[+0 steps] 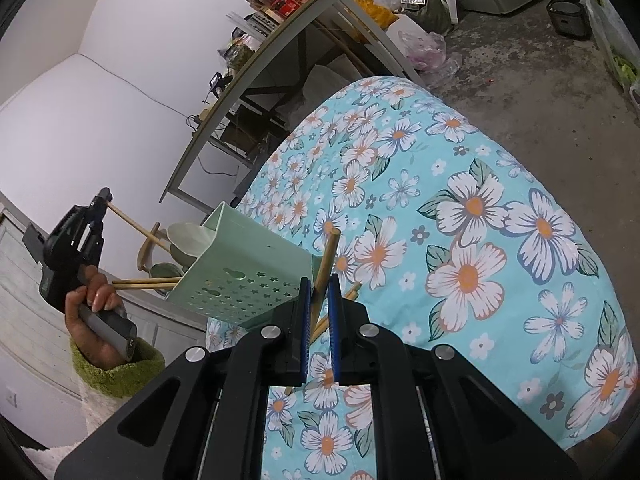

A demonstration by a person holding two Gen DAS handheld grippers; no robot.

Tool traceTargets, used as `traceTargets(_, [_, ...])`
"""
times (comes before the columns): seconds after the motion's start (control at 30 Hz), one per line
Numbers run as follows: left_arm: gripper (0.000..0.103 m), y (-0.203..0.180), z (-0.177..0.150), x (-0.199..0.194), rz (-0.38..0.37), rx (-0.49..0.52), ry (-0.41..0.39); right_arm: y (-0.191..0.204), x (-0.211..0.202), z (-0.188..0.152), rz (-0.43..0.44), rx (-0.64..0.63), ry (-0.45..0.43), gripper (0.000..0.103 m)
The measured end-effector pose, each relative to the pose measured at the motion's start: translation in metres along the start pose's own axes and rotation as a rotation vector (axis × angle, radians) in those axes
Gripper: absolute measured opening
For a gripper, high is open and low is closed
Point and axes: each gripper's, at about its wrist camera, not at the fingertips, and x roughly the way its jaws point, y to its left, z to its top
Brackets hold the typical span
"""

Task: Organize utensils
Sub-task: 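Lift both held chopsticks up above the green holder, then drop the chopsticks into the green holder and open both tools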

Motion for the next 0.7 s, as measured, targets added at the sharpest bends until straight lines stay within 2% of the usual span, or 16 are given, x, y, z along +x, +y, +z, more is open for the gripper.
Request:
traceTargets(0.17, [0.007,0.004,-0.006,0.003,-0.03,0.001,0.047,0.001,-0.001,0.001,-0.001,-0.003,-0.001,0.008])
traceTargets(0.4, [0.028,0.002,-0.011,-0.014,-0.079,0.019,0.047,0.015,-0.013,0.004,-0.021,-0.059,-0.038,0.008])
traceTargets(0.53, [0.032,-0.001,-0.011,-0.026,-0.1,0.035,0.047,0.029,-0.029,0.009,-0.016,-0.102,-0.076,0.007])
traceTargets(0.6, [0.038,0.0,-0.012,-0.034,-0.112,0.041,0.049,0.038,-0.039,0.011,-0.013,-0.129,-0.099,0.007])
traceTargets(0.7, [0.043,0.002,-0.015,-0.047,-0.117,0.058,0.05,0.063,-0.061,0.017,0.004,-0.206,-0.161,0.007])
